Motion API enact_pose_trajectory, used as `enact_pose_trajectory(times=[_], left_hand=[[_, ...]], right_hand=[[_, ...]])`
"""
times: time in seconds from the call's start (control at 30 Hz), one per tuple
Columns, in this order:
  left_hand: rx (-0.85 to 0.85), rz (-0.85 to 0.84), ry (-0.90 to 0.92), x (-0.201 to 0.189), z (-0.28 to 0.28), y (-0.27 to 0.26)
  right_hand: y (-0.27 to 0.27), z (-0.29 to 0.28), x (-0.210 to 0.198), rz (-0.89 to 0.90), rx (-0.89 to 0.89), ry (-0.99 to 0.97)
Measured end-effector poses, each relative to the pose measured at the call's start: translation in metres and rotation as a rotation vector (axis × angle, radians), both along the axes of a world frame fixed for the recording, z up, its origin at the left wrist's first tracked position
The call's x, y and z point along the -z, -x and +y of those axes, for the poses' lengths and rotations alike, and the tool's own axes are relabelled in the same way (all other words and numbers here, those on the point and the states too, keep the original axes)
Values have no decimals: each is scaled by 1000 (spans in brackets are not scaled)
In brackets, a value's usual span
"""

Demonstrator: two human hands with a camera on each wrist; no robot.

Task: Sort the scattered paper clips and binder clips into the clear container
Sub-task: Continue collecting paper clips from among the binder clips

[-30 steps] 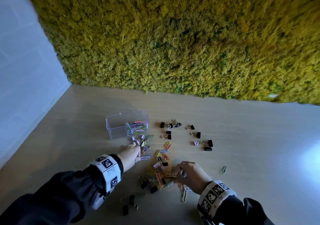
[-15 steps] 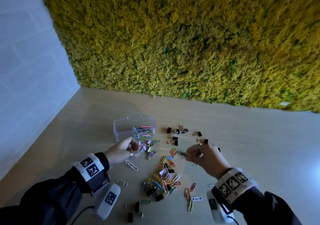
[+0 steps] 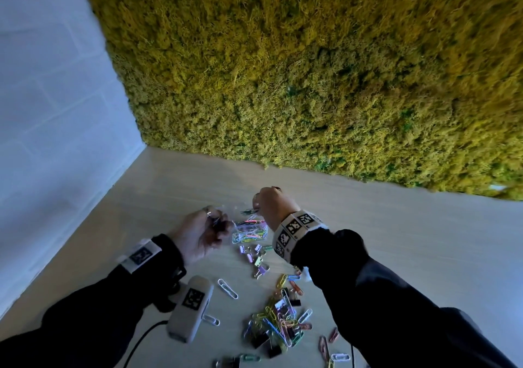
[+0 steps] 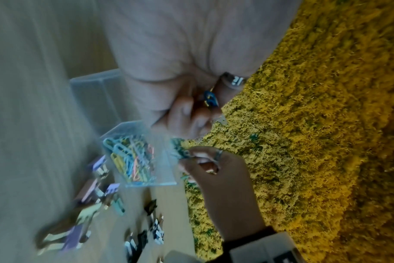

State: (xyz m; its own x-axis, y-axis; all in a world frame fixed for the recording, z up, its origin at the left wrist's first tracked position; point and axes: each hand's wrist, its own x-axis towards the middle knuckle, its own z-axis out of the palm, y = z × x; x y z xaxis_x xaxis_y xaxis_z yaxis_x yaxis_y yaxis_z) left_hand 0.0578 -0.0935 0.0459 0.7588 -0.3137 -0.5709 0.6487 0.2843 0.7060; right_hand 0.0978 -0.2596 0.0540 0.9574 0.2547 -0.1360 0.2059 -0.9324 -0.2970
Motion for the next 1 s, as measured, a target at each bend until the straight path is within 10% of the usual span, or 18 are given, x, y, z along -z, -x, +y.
enact_pose_trajectory(times=[0.37, 0.6, 1.0], left_hand=[[230, -397, -620, -13, -7, -31], [513, -704, -1104, -7, -28, -38], [452, -797, -995, -4, -30, -35]], right_hand=[[7, -15, 3, -29, -125, -451], [9, -41, 18, 11, -80, -315], [15, -27, 23, 21, -96, -257]])
